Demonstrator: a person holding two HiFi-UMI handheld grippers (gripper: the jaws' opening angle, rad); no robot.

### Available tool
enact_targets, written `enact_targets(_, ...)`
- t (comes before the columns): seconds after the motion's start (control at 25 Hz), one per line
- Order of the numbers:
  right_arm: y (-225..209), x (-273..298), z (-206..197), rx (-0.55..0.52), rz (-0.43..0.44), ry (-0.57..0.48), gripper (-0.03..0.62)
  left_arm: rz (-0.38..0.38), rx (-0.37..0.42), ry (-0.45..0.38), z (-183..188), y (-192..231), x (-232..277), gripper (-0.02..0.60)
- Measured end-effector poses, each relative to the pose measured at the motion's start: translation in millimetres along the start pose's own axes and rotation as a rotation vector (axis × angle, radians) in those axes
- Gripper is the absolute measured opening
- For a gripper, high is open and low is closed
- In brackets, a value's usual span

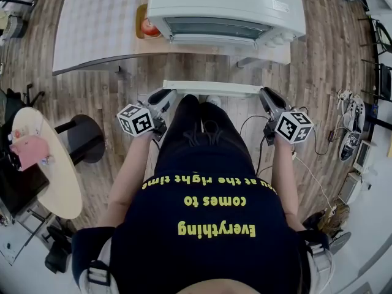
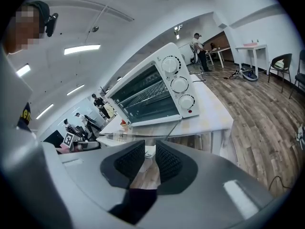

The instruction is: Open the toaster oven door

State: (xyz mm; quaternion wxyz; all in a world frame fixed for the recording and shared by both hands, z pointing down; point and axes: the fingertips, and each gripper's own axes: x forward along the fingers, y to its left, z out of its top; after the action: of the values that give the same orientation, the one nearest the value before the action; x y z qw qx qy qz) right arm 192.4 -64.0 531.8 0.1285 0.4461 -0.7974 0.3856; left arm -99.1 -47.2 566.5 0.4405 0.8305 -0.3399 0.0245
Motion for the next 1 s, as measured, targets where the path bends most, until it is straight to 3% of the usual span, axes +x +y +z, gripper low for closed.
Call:
enact_targets(0.32,-4.9,4.7,-13.9,0.013,0.008,0.012,0.087,-0.087,-0.090,-0.040,-12.0,9.4,0.9,0.120)
enact_targets(0.56,-10.4,7.9,-23.7,0.030,0.009,0.033,0.087,-0.116,-0.090,-0.018,-20.9,14.0,3.5,0.123)
enact_targets(1.0,-25.9,17.0,-46.5,0.175,0.055,-0.001,0.080,-0.163,-0.137,-0.003,-46.0,32.3,10.1,0.132)
